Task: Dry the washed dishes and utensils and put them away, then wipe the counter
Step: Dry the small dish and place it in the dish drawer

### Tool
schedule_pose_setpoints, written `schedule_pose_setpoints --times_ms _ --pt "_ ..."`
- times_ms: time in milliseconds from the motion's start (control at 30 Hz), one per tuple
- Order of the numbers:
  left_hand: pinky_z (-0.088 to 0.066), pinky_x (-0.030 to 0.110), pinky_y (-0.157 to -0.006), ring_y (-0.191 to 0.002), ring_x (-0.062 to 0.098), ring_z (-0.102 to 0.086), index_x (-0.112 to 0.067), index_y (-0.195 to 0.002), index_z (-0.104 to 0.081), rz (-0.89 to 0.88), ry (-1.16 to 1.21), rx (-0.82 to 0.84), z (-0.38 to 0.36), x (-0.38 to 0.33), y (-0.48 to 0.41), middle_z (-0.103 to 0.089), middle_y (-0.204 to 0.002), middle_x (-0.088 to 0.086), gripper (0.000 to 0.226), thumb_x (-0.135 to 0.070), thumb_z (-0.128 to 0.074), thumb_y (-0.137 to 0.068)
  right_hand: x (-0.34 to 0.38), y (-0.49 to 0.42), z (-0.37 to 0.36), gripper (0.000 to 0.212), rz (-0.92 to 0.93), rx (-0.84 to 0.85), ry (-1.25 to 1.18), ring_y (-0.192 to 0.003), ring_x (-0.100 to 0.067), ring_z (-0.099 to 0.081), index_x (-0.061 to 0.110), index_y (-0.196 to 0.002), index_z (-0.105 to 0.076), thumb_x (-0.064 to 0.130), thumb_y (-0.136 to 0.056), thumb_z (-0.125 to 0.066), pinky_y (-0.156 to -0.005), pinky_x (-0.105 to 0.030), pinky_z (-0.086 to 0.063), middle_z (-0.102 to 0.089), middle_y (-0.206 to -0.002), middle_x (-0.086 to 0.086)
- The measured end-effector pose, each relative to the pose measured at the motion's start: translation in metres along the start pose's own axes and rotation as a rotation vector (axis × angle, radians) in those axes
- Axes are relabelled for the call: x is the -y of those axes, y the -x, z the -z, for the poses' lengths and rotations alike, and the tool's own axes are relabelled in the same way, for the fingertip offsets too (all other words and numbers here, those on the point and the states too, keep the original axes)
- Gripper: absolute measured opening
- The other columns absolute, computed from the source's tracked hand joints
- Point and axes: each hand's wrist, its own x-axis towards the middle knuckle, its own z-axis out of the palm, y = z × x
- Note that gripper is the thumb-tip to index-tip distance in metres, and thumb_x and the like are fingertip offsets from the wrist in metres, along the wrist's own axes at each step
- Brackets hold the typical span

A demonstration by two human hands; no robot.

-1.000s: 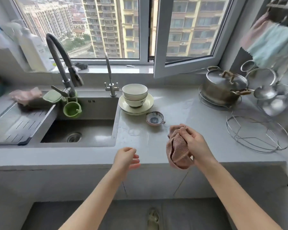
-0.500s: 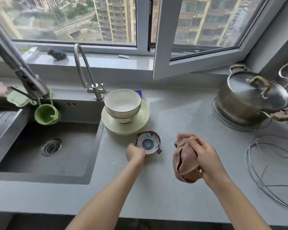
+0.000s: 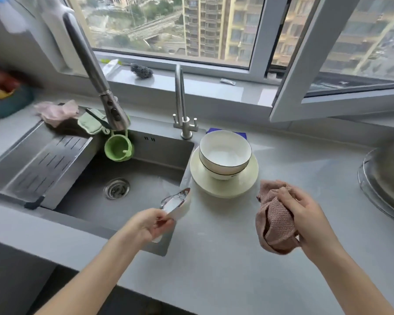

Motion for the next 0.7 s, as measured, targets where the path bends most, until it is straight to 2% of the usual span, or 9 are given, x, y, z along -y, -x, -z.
schedule_pose_setpoints --times_ms 67,133,233,333,433,533,567,633,700 --pt "-0.045 0.019 -0.03 -0.029 0.015 -0.055 0.006 -0.077 -0.052 0.099 0.057 0.048 0.023 -0.017 -0.001 -0.056 -0.052 0.016 0.014 0.007 -0.047 -0.089 0.007 -0.004 -0.021 0.021 0.011 0.039 0.01 -0.087 -0.018 -0.069 0.018 -0.102 -0.07 0.017 -0.097 -0.05 -0.075 -0.027 -0.054 -0.074 -0.097 -0.008" --pt "-0.046 0.02 -0.031 -0.031 0.016 -0.056 0.008 -0.078 -0.053 0.091 0.022 0.069 0.036 -0.028 -0.003 -0.057 -0.047 0.016 0.013 0.007 -0.046 -0.089 0.013 -0.008 -0.043 0.022 0.01 0.08 0.018 -0.089 -0.02 -0.068 0.018 -0.106 -0.07 0.017 -0.097 -0.05 -0.078 -0.029 -0.053 -0.073 -0.1 -0.01" --pt "-0.053 0.024 -0.039 -0.043 0.02 -0.063 0.009 -0.08 -0.055 -0.125 -0.173 -0.007 0.045 -0.035 -0.006 -0.064 -0.064 0.019 0.013 0.015 -0.045 -0.084 0.019 -0.013 -0.077 0.023 0.005 0.105 0.006 -0.094 -0.017 -0.068 0.022 -0.101 -0.072 0.018 -0.097 -0.051 -0.081 -0.028 -0.053 -0.072 -0.105 -0.006" --pt "-0.056 0.027 -0.046 -0.051 0.019 -0.064 0.008 -0.077 -0.058 -0.311 -0.294 0.003 0.054 -0.042 -0.009 -0.063 -0.077 0.02 0.019 0.017 -0.043 -0.082 0.022 -0.019 -0.113 0.021 -0.014 0.077 -0.012 -0.103 -0.019 -0.066 0.02 -0.11 -0.068 0.021 -0.096 -0.053 -0.086 -0.031 -0.051 -0.07 -0.112 -0.003" --pt "-0.056 0.026 -0.046 -0.054 0.016 -0.062 0.001 -0.077 -0.057 -0.389 -0.315 0.034 0.065 -0.055 -0.011 -0.062 -0.075 0.014 0.022 0.015 -0.04 -0.084 0.022 -0.025 -0.151 0.021 0.018 0.014 -0.038 -0.103 -0.02 -0.064 0.021 -0.105 -0.069 0.02 -0.098 -0.05 -0.092 -0.035 -0.049 -0.07 -0.109 -0.004" --pt "-0.058 0.028 -0.051 -0.067 0.018 -0.061 -0.002 -0.093 -0.051 -0.403 -0.31 0.1 0.076 -0.068 -0.01 -0.059 -0.087 0.012 0.018 0.01 -0.038 -0.088 0.02 -0.031 -0.194 0.02 0.069 -0.051 -0.054 -0.099 -0.02 -0.063 0.02 -0.108 -0.065 0.019 -0.099 -0.047 -0.092 -0.036 -0.048 -0.067 -0.109 -0.008" --pt "-0.058 0.028 -0.051 -0.067 0.017 -0.06 -0.004 -0.096 -0.051 -0.406 -0.329 0.131 0.079 -0.072 -0.009 -0.059 -0.089 0.011 0.017 0.007 -0.038 -0.09 0.018 -0.033 -0.211 0.02 0.098 -0.028 -0.035 -0.101 -0.018 -0.062 0.02 -0.113 -0.062 0.02 -0.099 -0.047 -0.094 -0.038 -0.046 -0.066 -0.111 -0.007" --pt "-0.054 0.025 -0.048 -0.062 0.014 -0.06 -0.01 -0.092 -0.052 -0.446 -0.389 0.199 0.083 -0.078 -0.006 -0.061 -0.086 0.008 0.018 -0.004 -0.036 -0.097 0.008 -0.036 -0.245 0.026 0.198 0.16 0.115 -0.104 -0.013 -0.059 0.023 -0.122 -0.051 0.02 -0.096 -0.049 -0.095 -0.035 -0.046 -0.062 -0.114 0.001" --pt "-0.05 0.025 -0.043 -0.051 0.014 -0.06 -0.015 -0.086 -0.053 -0.547 -0.483 0.217 0.086 -0.08 -0.004 -0.064 -0.08 0.003 0.024 -0.015 -0.033 -0.101 -0.011 -0.036 -0.275 0.046 0.222 0.393 0.473 -0.112 -0.011 -0.055 0.032 -0.132 -0.042 0.025 -0.088 -0.055 -0.099 -0.034 -0.042 -0.056 -0.122 0.003"
